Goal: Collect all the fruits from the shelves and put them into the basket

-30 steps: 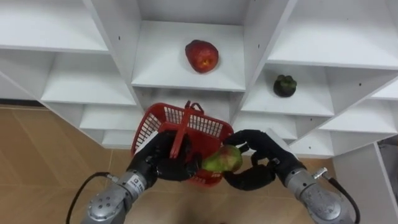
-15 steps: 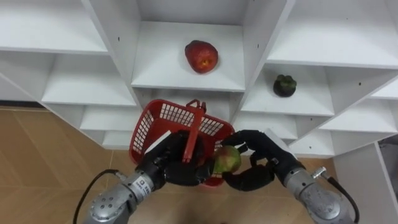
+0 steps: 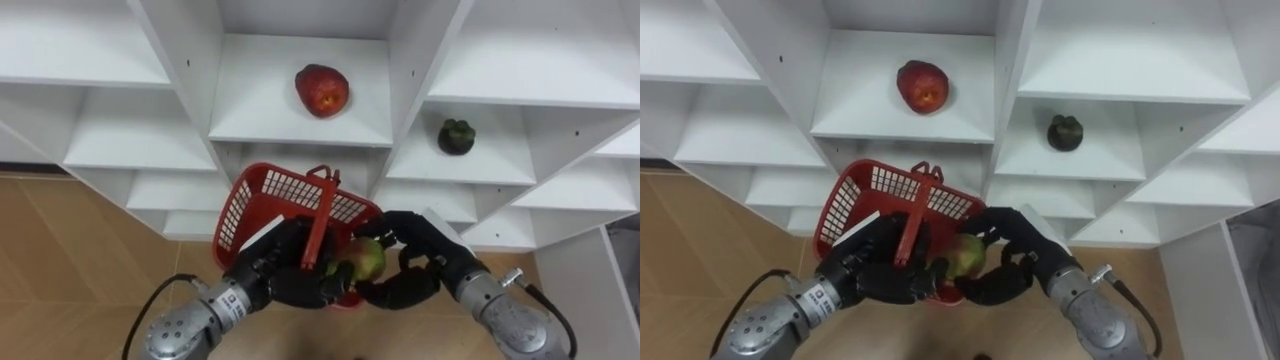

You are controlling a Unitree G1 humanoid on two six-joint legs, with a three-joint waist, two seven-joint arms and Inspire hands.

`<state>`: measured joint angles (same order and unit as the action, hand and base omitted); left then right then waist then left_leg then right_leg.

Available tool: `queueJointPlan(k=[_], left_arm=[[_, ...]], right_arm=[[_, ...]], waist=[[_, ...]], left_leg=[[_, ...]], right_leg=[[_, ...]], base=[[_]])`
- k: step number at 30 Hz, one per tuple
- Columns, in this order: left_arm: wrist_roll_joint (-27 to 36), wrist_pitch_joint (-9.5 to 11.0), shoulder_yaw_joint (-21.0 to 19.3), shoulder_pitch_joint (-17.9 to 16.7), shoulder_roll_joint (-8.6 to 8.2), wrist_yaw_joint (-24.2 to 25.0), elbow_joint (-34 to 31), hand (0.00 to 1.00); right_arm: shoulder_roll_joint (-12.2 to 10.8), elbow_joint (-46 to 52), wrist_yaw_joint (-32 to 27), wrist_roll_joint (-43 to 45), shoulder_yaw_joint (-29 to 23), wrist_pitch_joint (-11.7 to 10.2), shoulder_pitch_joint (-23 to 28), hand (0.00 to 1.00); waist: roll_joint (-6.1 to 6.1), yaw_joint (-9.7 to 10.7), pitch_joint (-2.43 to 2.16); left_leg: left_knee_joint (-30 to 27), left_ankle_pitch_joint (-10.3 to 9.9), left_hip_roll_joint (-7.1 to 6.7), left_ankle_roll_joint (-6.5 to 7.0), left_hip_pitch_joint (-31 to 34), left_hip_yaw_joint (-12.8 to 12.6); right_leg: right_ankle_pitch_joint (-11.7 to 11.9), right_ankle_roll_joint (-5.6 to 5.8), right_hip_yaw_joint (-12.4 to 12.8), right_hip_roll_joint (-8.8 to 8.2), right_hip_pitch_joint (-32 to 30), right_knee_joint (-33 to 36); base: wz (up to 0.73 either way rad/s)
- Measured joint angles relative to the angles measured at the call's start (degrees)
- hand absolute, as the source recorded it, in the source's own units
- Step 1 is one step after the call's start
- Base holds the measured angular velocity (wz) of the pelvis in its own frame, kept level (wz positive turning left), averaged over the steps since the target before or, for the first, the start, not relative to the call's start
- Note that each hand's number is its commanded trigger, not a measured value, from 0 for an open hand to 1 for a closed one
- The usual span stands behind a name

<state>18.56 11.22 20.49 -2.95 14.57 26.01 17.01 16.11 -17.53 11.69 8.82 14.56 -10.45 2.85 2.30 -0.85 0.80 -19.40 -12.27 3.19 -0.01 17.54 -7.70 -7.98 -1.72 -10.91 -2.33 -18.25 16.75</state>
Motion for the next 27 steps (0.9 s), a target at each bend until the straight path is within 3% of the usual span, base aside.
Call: queueJointPlan(k=[19, 27], left_arm=[[-0.11, -0.9, 0.11, -0.79, 0.21, 0.44, -0.43, 1.0], [-3.52, -0.91, -0.8, -1.65, -0.13, -4.84, -0.43, 1.0]], right_arm=[[-0.06, 0.1, 0.53, -2.79, 1.07, 0.01, -0.59, 0.0], [-0.19, 0.42, 0.43, -5.29, 1.78, -0.01, 0.28, 0.0]], waist=[[0.33, 0.51, -0.04], [0.5, 0.4, -0.06]], left_leg=[[0.08, 0.02, 0.02, 0.0, -0.39, 0.02], [0.04, 0.08, 0.0, 0.08, -1.34, 0.07]], right_leg=[[0.01, -0.02, -0.02, 0.05, 0.24, 0.04], [-0.09, 0.08, -0.07, 0.01, 1.5, -0.02]], base=[[0.0], [0.02]])
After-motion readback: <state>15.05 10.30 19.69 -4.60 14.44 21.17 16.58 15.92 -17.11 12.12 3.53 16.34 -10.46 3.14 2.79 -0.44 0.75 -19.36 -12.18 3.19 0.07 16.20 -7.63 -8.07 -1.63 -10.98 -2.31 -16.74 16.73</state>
